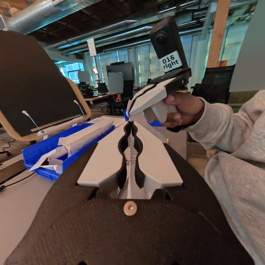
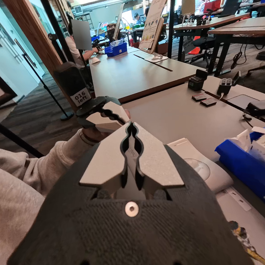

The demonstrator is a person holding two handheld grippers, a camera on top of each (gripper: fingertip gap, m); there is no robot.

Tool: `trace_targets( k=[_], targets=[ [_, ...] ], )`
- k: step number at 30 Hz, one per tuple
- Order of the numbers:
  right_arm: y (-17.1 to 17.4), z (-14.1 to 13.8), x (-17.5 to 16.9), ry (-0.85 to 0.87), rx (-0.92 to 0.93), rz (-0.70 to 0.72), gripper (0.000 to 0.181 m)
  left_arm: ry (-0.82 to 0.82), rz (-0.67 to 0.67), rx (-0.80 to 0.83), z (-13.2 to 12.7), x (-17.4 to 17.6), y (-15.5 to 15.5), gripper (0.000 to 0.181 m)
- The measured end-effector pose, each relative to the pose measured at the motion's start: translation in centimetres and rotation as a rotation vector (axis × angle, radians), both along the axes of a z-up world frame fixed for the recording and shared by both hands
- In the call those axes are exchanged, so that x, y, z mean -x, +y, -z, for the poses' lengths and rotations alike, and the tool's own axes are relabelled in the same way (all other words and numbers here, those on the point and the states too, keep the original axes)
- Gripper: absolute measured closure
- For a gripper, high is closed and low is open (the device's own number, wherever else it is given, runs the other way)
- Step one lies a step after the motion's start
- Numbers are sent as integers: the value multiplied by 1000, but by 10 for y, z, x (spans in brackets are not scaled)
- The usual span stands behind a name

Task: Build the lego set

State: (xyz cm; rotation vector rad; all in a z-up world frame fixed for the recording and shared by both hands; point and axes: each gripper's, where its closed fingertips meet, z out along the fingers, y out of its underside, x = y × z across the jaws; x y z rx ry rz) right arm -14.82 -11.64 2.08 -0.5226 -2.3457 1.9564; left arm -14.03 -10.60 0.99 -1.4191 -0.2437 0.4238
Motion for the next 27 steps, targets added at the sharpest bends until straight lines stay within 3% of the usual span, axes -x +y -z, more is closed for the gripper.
trace_targets(
  k=[10, 14, 18, 22, 24, 27],
  targets=[
    [1, 5, 13, -156, 97, 24, 181, 5, -76, 56, 7, 11, 2, 181],
    [1, 0, 1, -28, 46, -49, 180, -10, -1, 25, 4, 2, -2, 181],
    [5, -3, -9, 88, -51, -112, 164, -26, 61, 14, 4, -5, -5, 181],
    [-1, 3, -19, 166, -192, -224, 159, -37, 105, 9, 5, -11, -7, 181],
    [-5, 11, -18, 231, -284, -244, 161, -35, 112, 25, 6, -13, -6, 181],
    [-12, 12, -18, 294, -330, -249, 181, -34, 90, 34, 7, -10, -8, 181]
  ],
)
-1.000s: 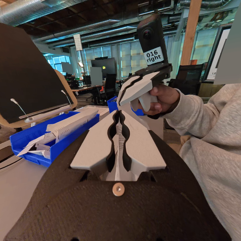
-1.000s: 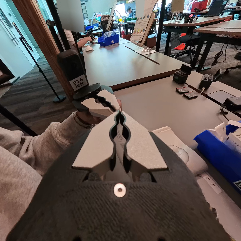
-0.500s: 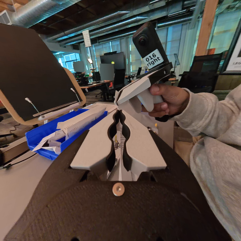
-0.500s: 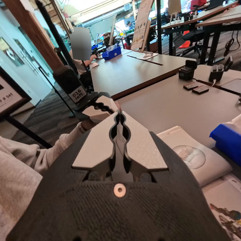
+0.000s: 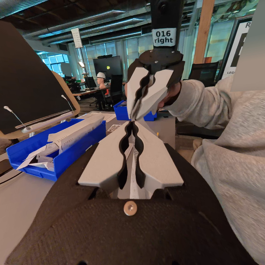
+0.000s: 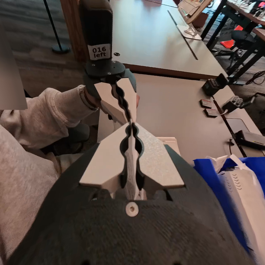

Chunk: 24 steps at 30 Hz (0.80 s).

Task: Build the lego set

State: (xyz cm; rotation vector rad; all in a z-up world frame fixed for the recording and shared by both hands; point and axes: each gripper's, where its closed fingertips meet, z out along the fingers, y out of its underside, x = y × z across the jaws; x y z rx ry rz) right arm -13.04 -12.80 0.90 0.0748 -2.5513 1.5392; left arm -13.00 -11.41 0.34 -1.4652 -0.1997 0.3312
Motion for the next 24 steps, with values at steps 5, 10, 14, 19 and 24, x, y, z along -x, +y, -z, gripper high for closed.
trace_targets(
  k=[5, 10, 14, 19, 24],
  targets=[
    [-5, 1, -2, 29, -12, 0, 181, -4, 17, 3, 1, -3, -4, 181],
    [-7, 1, -3, -19, -7, -10, 181, 1, 19, 10, 2, -4, -4, 181],
    [-8, -2, 1, -107, -2, 14, 181, 8, -5, -2, -1, -1, -4, 181],
    [-9, -8, 7, -320, 116, 79, 181, 44, -63, -11, -7, 4, -5, 181],
    [-9, -7, 13, -509, 213, 133, 181, 66, -115, 17, -5, 10, -5, 181]
  ],
)
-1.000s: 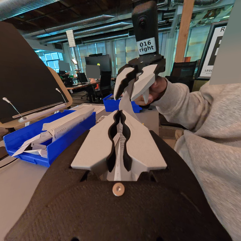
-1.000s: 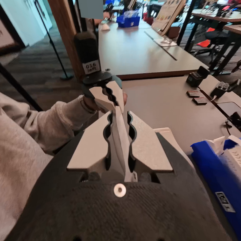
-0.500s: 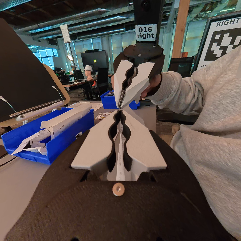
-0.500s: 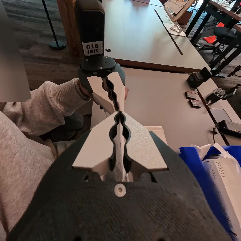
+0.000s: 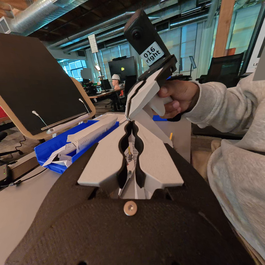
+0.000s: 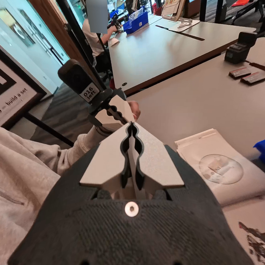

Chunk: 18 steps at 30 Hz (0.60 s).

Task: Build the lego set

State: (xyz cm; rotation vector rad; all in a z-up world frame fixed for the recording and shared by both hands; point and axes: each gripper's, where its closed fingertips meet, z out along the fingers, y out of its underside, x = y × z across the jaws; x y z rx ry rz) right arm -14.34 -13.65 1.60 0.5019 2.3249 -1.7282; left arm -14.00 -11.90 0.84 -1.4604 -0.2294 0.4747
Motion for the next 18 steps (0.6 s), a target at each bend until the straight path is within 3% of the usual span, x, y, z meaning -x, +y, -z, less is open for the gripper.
trace_targets(
  k=[12, 18],
  targets=[
    [1, 0, 10, -205, 179, 68, 181, 5, -24, -28, 1, 7, -3, 181],
    [8, -1, 19, -190, 229, 107, 181, -10, 11, -60, 2, 5, -2, 181]
  ],
)
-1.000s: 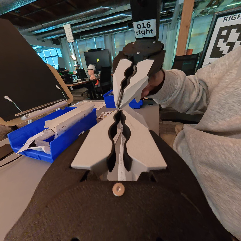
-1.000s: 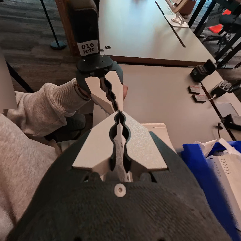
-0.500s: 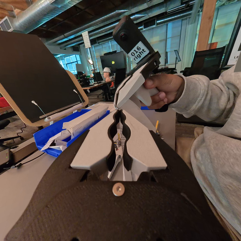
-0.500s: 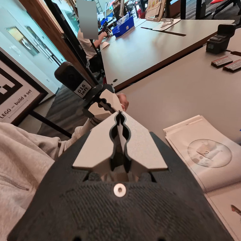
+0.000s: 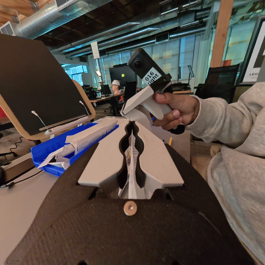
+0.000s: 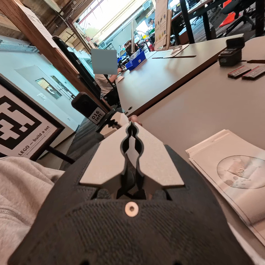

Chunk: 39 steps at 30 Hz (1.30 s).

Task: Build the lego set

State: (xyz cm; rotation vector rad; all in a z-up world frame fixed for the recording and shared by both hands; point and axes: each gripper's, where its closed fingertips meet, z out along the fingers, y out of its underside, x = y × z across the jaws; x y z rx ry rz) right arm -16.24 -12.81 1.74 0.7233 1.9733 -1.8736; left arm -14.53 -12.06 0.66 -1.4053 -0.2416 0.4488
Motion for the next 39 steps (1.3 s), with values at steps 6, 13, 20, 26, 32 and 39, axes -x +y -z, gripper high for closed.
trace_targets(
  k=[6, 13, 20, 26, 32, 39],
  targets=[
    [8, -9, -3, 154, -45, 21, 144, -37, 0, -30, 4, 5, -10, 181],
    [3, 24, -11, 385, -287, 5, 138, -67, 53, -60, 5, 0, -13, 181],
    [1, 31, -14, 406, -361, -73, 181, -35, 67, -65, 5, -5, -13, 181],
    [-3, 24, -28, 265, -307, -150, 181, -41, 45, -25, 14, -4, -11, 142],
    [-2, 24, -33, 202, -320, -195, 181, -36, 133, 0, 16, -16, -5, 181],
    [-2, 18, -36, 245, -297, -232, 181, -76, 193, 10, 18, -22, -4, 181]
  ],
)
